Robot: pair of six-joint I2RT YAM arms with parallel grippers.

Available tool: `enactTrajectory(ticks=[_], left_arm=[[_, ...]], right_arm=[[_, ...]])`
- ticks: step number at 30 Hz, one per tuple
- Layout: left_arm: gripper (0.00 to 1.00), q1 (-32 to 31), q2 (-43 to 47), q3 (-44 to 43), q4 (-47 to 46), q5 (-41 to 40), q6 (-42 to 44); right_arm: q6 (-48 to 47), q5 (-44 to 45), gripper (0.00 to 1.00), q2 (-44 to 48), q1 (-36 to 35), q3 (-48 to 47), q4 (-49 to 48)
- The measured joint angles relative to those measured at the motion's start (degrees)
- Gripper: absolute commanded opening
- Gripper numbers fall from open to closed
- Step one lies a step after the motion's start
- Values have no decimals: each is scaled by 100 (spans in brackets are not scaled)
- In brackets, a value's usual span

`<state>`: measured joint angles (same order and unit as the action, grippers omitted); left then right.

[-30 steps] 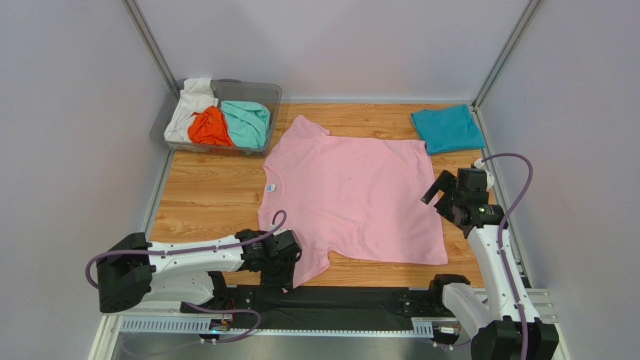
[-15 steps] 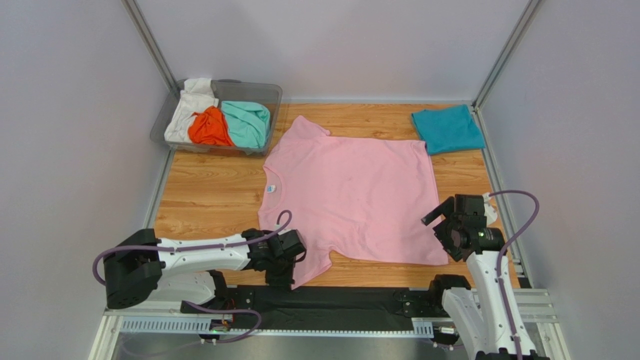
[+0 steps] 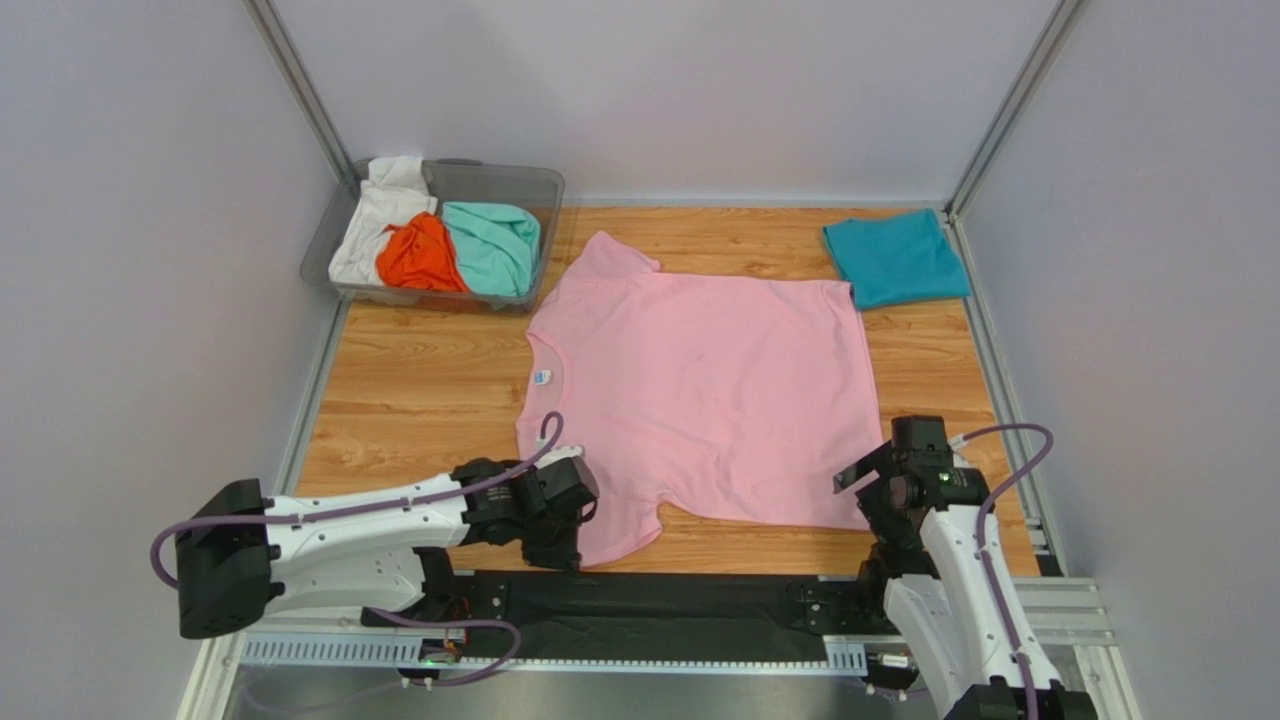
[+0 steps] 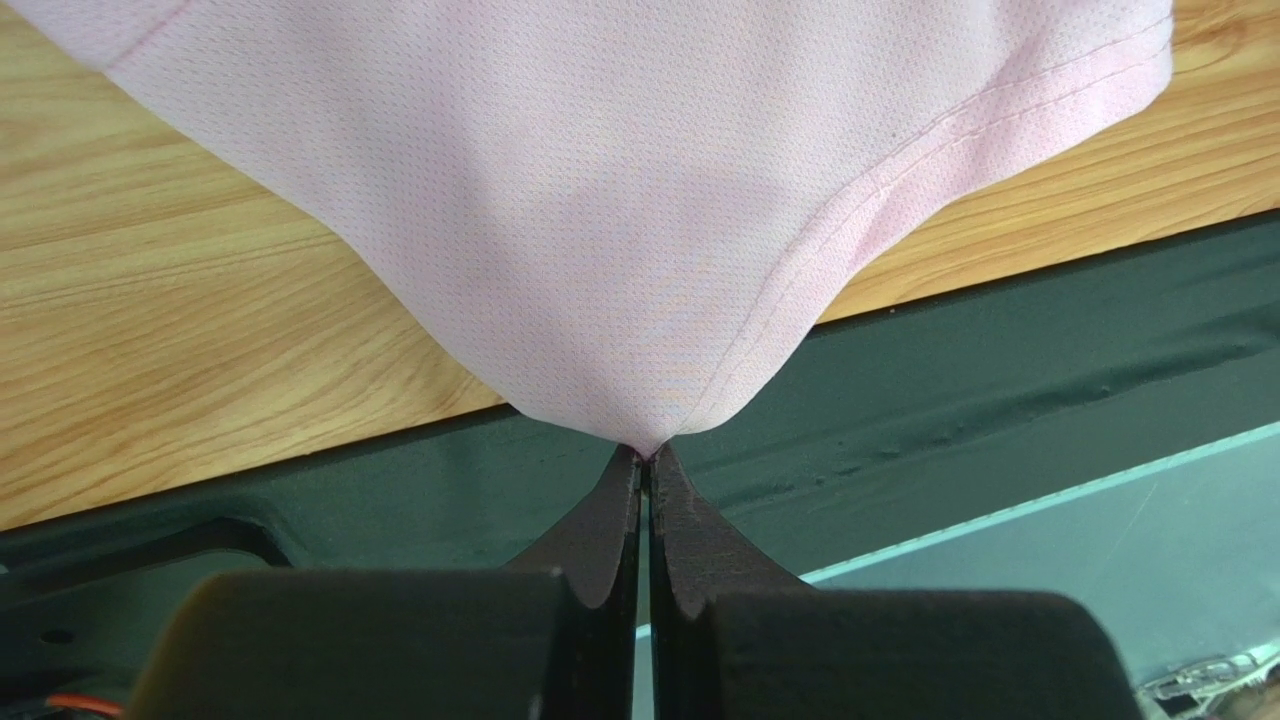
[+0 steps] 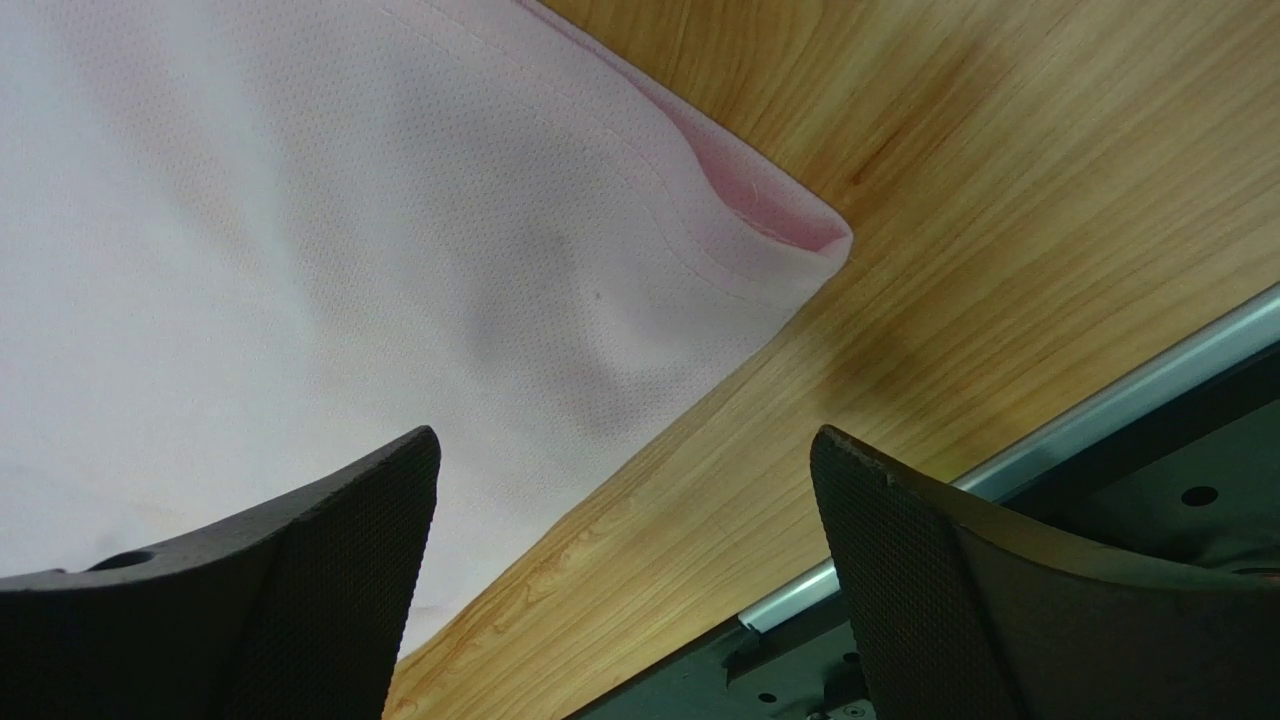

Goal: Fold and stack the t-shirts
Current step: Fold the tshirt

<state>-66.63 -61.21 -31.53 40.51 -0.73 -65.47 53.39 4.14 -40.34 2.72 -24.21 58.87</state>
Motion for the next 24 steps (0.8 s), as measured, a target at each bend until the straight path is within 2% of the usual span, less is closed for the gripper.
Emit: enactTrajectory(ticks=[4, 5, 8, 13, 15, 16, 19, 20, 22, 23, 24], left_arm=[[0, 0, 245, 0, 125, -109, -9], [0, 0, 302, 0, 151, -133, -9], [0, 0, 435, 0, 227, -212, -20], [0, 0, 514, -4, 435, -348, -26], [0, 0, 518, -15, 503, -393, -24], [0, 0, 518, -24, 518, -413, -24], [0, 0, 518, -90, 573, -459, -24], [0, 0, 518, -107, 586, -483, -26], [0, 0, 518, -129, 623, -529, -26], [0, 0, 518, -144, 660, -560, -26], [0, 0, 520, -155, 682, -579, -26]], right_arm=[[101, 149, 87, -28, 0, 13, -114], [129, 175, 82, -28, 0, 33, -168], [221, 181, 76, -28, 0, 195, -358], [348, 184, 73, 122, 0, 284, -428], [393, 197, 63, 192, 0, 317, -446], [424, 203, 51, 221, 0, 343, -474], [481, 236, 34, 223, 0, 404, -522], [481, 238, 26, 223, 2, 422, -551], [483, 245, 18, 186, 0, 448, -601], [492, 243, 9, 166, 0, 450, -603], [483, 245, 6, 144, 0, 450, -619]])
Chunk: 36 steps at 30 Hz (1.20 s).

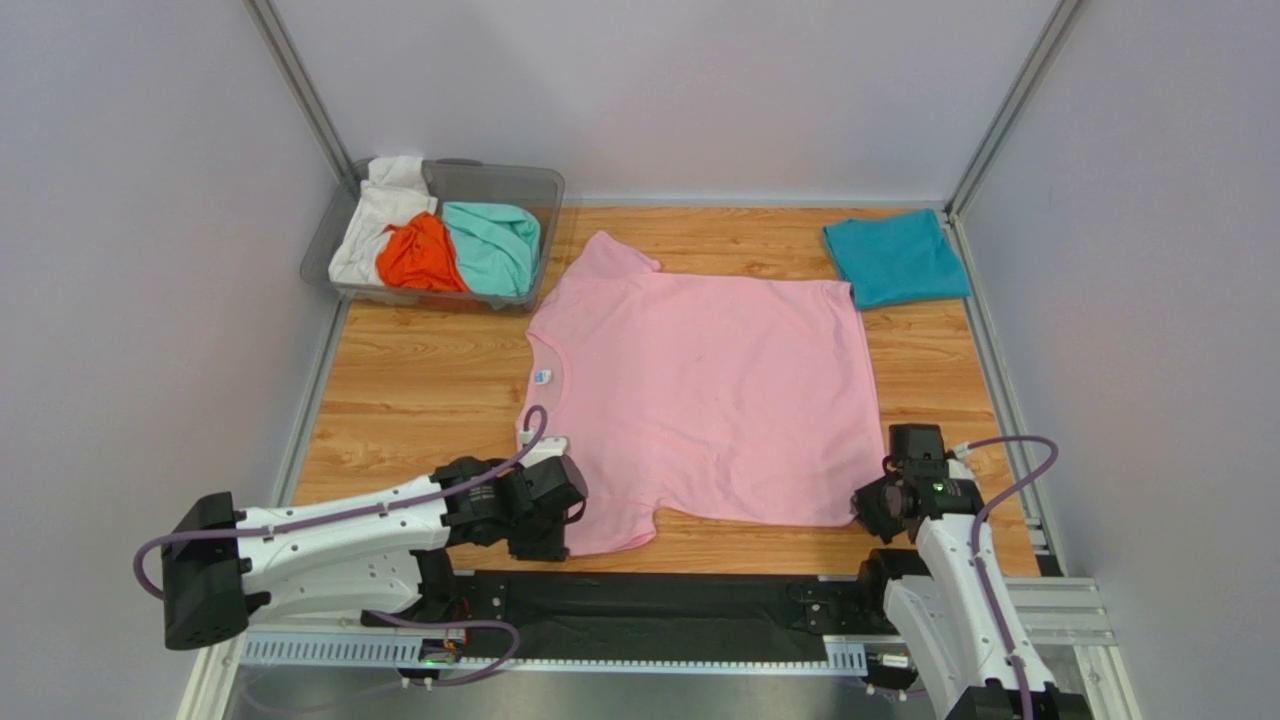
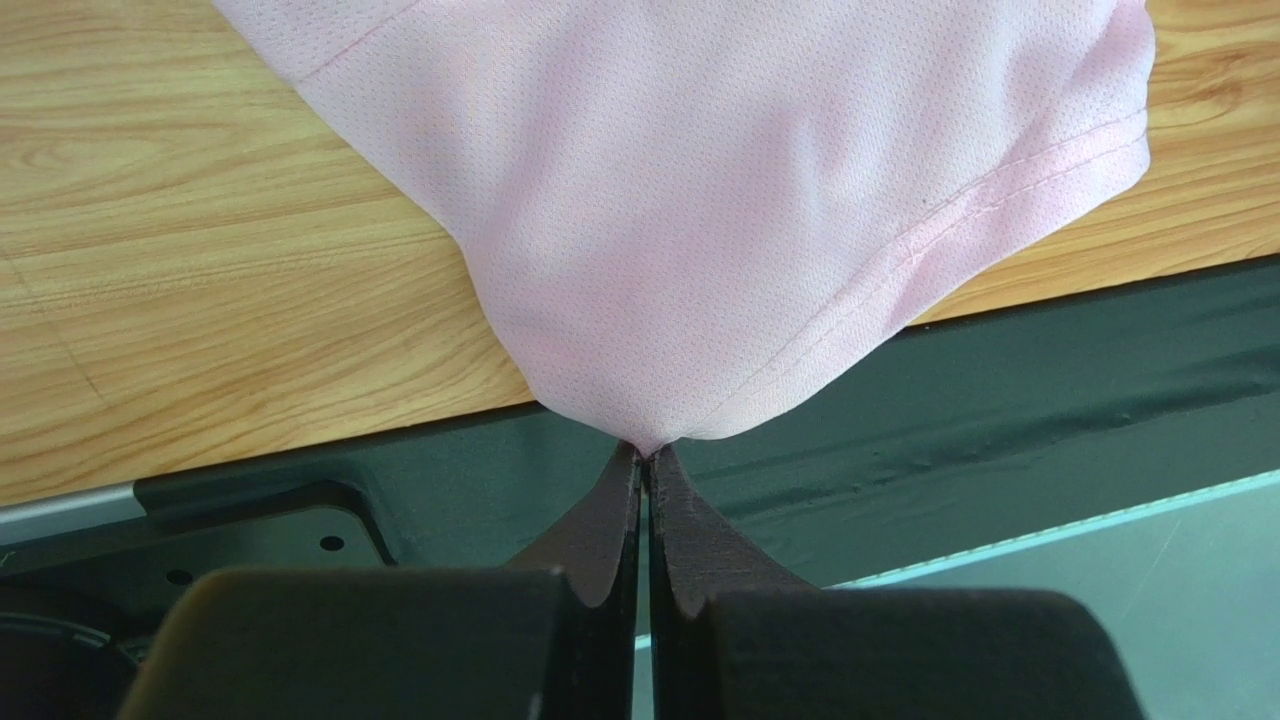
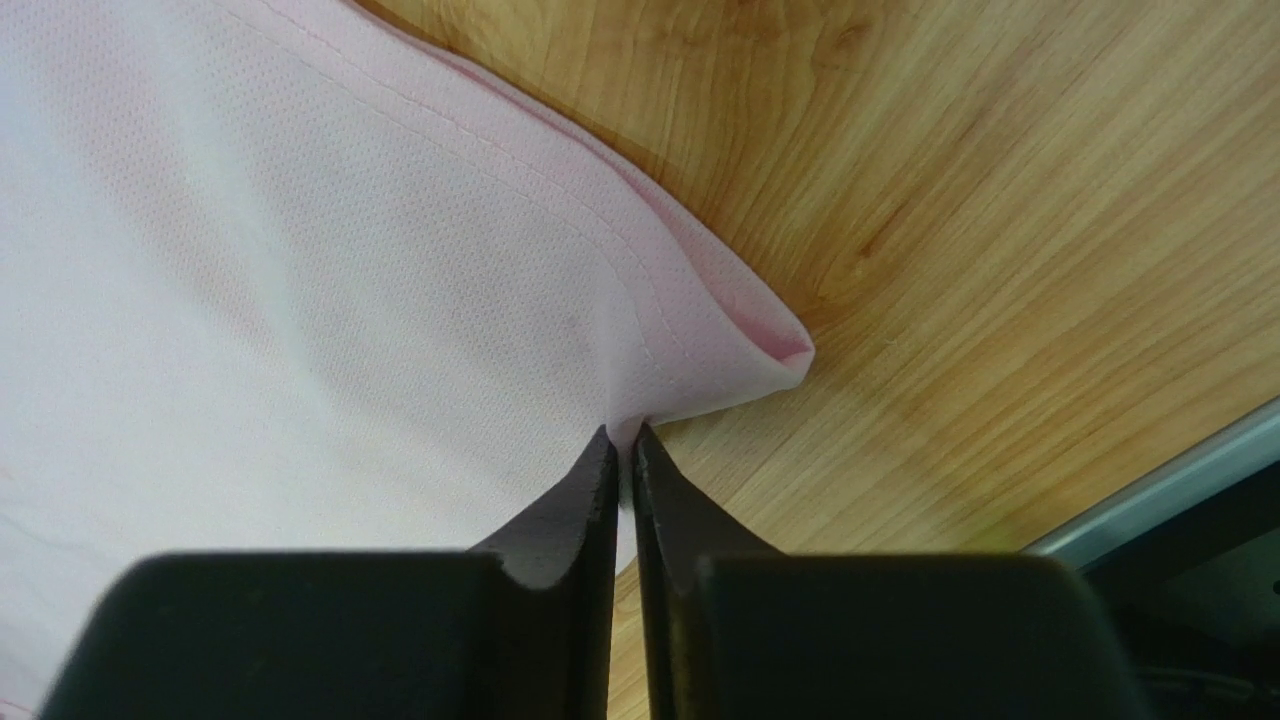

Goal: Fold and stack the t-shirts
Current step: Fold the tshirt

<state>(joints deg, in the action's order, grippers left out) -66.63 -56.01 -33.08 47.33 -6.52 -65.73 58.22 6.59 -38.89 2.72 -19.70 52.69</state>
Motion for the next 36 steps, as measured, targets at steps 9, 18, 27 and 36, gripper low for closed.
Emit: enactTrajectory(ticks=[9, 18, 27, 36], left_arm=[[0, 15, 37, -238, 131, -212, 11], [0, 568, -46, -741, 66, -286, 378], [0, 1488, -664, -1639, -96, -286, 1259], [0, 2273, -1364, -2380, -247, -323, 2063]], right_arm=[[-249, -22, 0, -42, 0, -39, -13], [-758, -177, 0, -485, 0, -855, -149], [-1167, -448, 0, -1939, 0, -1779, -647], [-1353, -564, 0, -2798, 0, -2575, -1054]])
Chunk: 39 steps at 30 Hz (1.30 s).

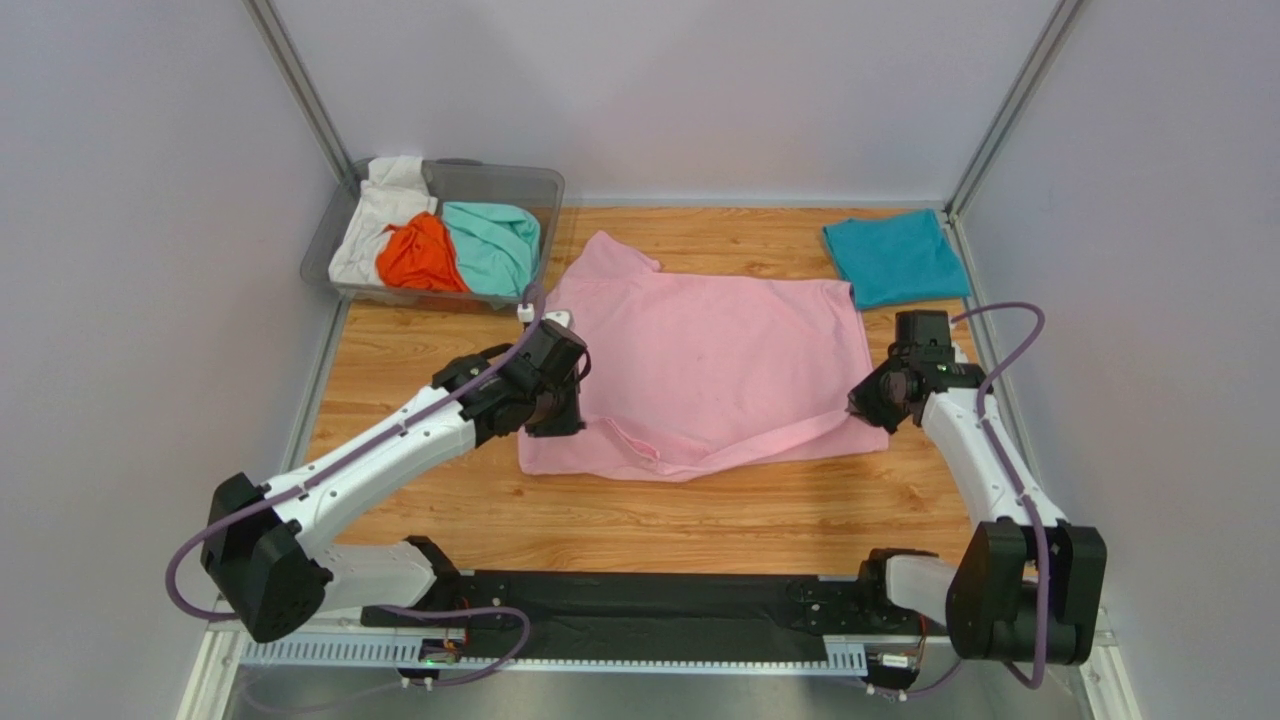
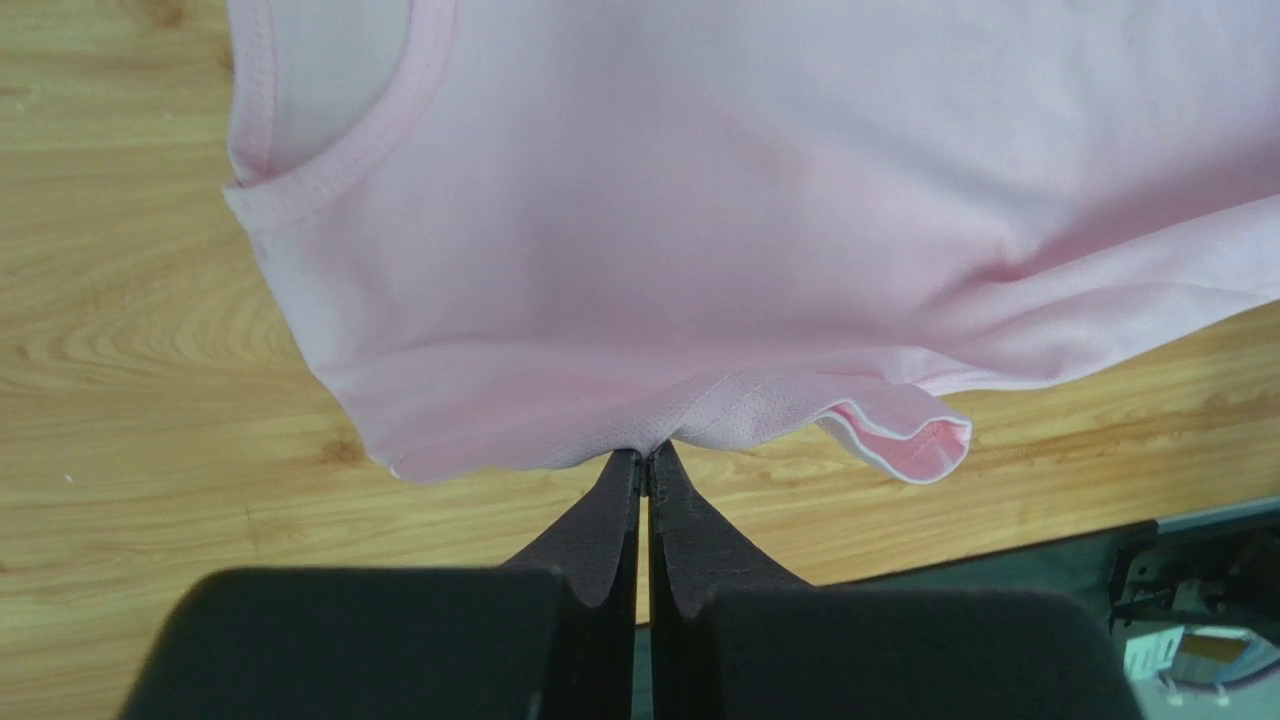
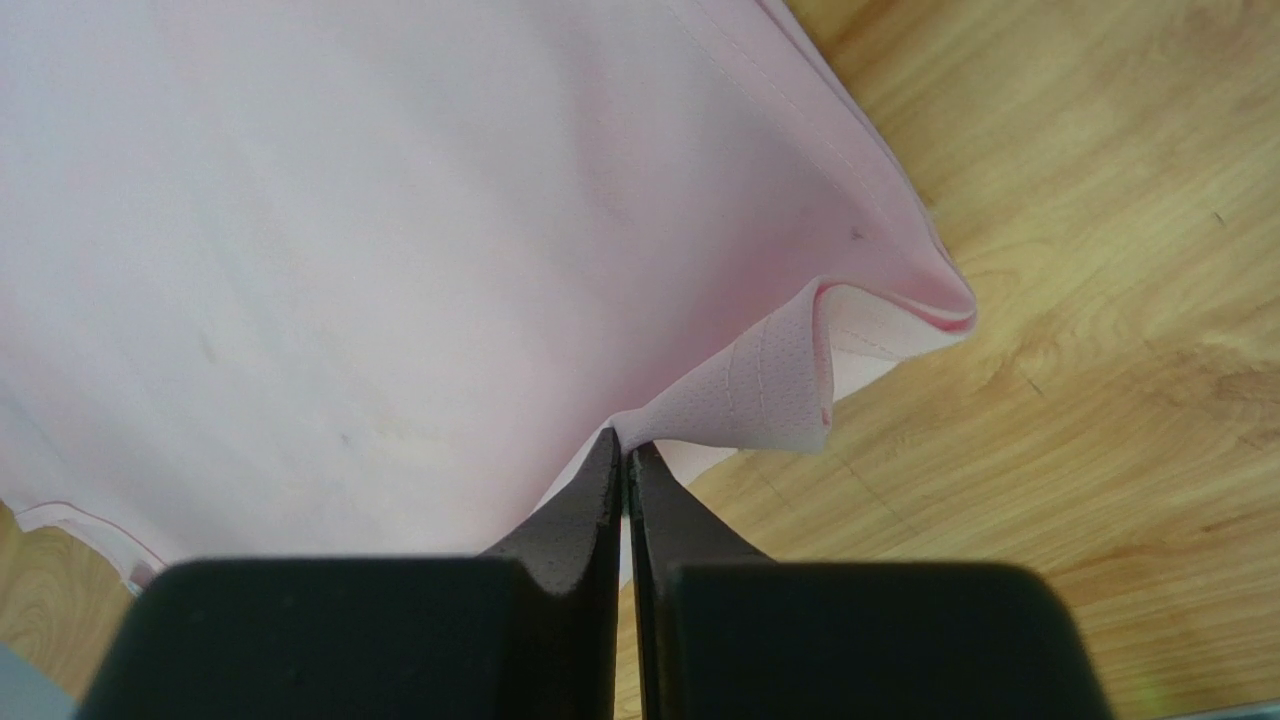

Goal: Fold and stack the t-shirts
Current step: Fold the tshirt

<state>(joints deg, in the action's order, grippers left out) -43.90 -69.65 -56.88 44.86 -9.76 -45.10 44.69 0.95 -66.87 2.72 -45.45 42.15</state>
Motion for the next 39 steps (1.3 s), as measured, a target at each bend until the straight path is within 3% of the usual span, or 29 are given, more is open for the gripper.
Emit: enactTrajectory(ticks=[25, 27, 28, 29, 32, 33, 35, 36, 37, 39], left_arm=[[0, 1495, -1963, -1290, -1029, 120, 1818], [0, 1565, -2197, -1419, -1060, 166, 1869], [0, 1596, -2321, -1475, -1084, 179, 1888], [0, 1622, -2424, -1532, -1095, 192, 1906], [20, 1729, -2822, -1768, -1139, 208, 1961], [56, 1775, -2970, -1867, -1145, 214, 1985], [86, 1880, -3259, -2098, -1106, 212, 1989], [99, 1939, -3386, -2232, -1080, 201, 1982], [100, 1985, -3462, -2332, -1058, 197, 1950], [100, 2070, -3508, -2446, -1034, 227, 1864]], right_arm=[[-101, -197, 1, -2020, 0, -1088, -662], [-92, -170, 6, -2168, 0, -1174, -715], [-70, -83, 15, -2275, 0, -1239, -743], [-57, -68, 15, -2297, 0, -1252, -754], [-39, 195, 23, -2546, 0, -1403, -835], [-33, 256, 38, -2616, 0, -1458, -857], [-46, 387, 62, -2767, 0, -1620, -855], [-87, 442, 84, -2826, 0, -1727, -835], [-96, 481, 98, -2848, 0, -1818, -831], [-197, 577, 100, -2828, -11, -1954, -815]])
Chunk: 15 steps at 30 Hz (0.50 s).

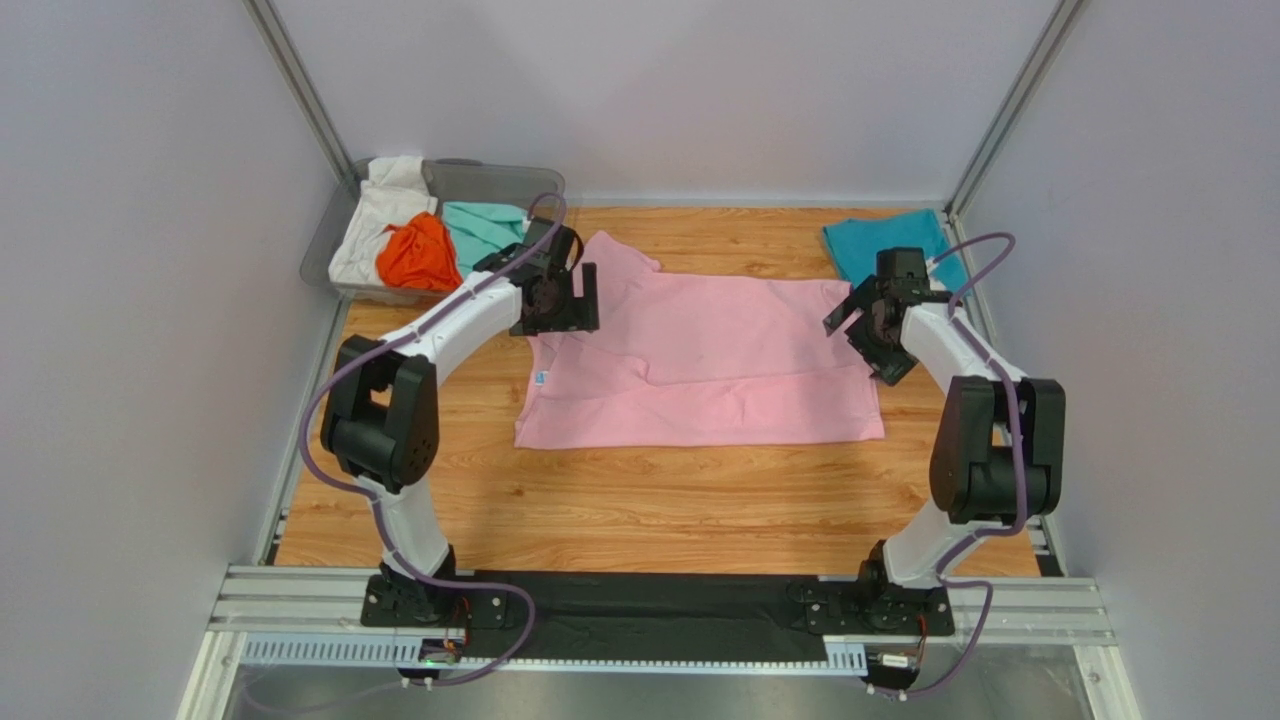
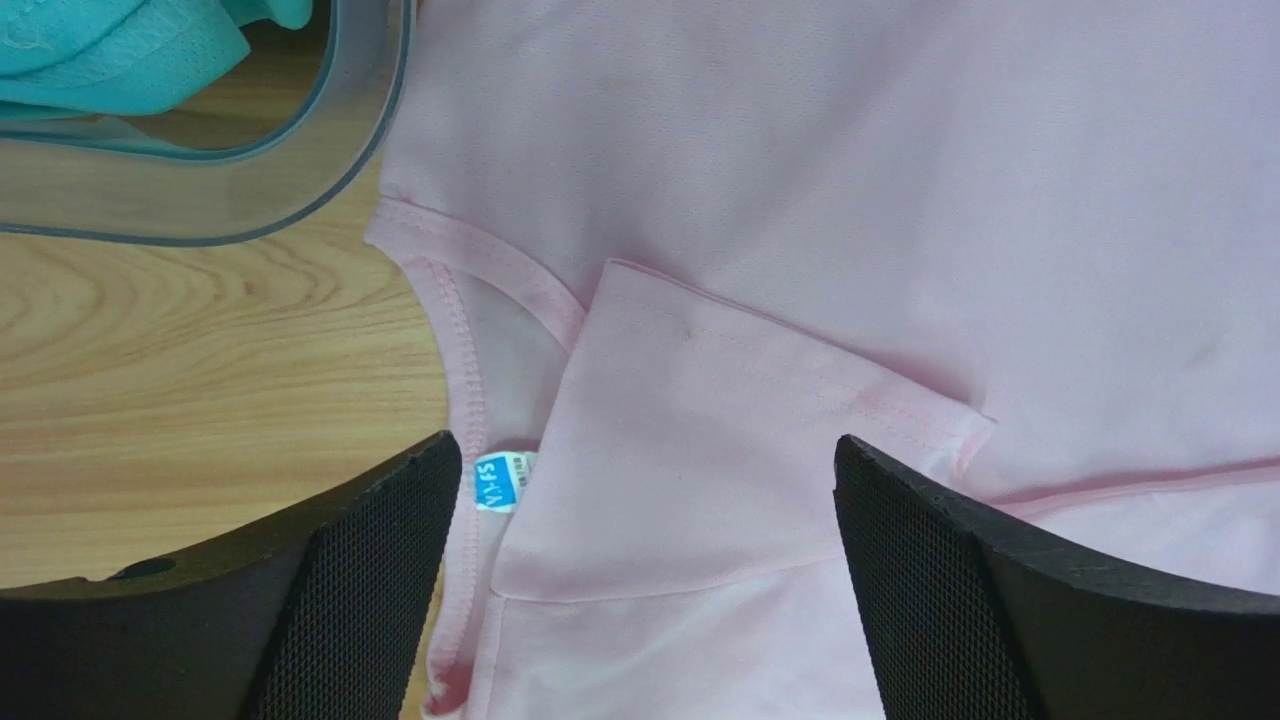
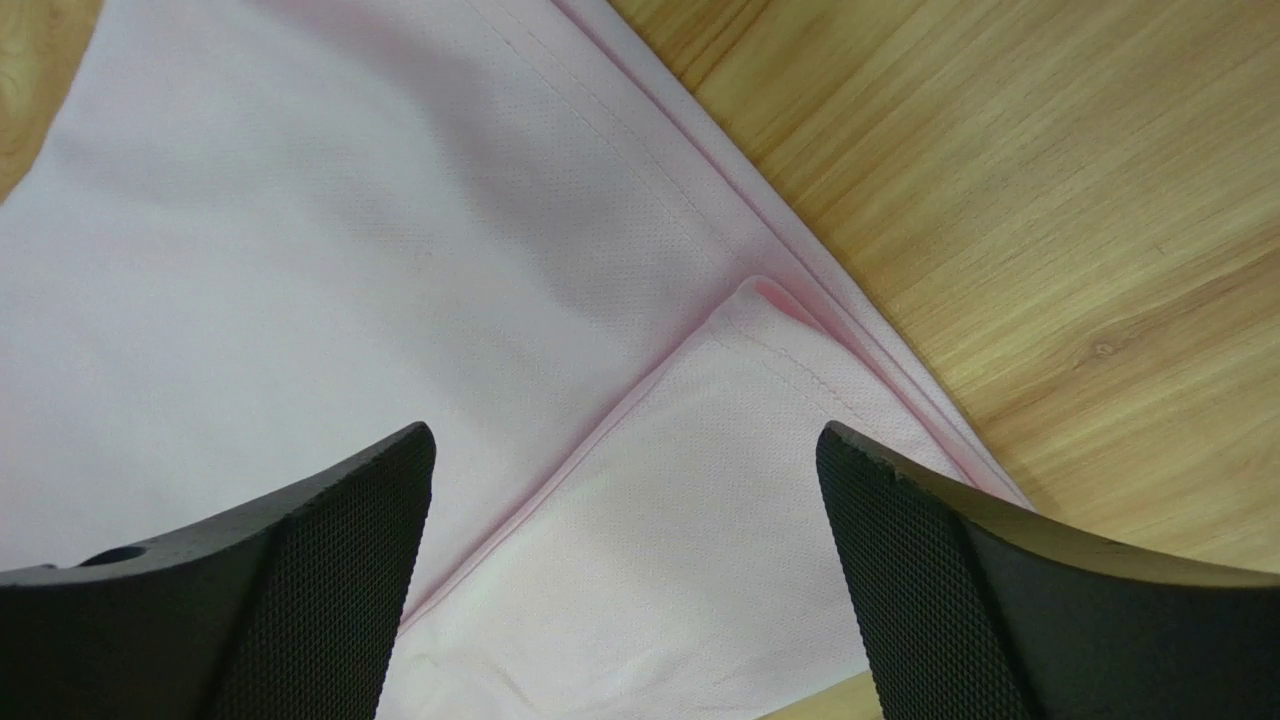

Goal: Fold and stack the t-shirts
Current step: Fold the tshirt

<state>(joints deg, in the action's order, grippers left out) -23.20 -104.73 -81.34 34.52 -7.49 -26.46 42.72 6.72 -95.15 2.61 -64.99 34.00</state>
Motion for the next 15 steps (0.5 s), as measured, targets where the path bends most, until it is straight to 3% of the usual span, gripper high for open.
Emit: enactTrajectory(ticks=[5, 9, 15], left_arm=[[100, 35, 195, 92, -57, 431, -85], [100, -39, 581, 710, -361, 933, -282], [100, -151, 625, 1482, -645, 1591, -544]], right_arm=[[-136, 66, 100, 444, -160, 149, 0], [-256, -195, 100, 957, -433, 699, -116], [-476, -470, 100, 669, -619, 1075, -221]])
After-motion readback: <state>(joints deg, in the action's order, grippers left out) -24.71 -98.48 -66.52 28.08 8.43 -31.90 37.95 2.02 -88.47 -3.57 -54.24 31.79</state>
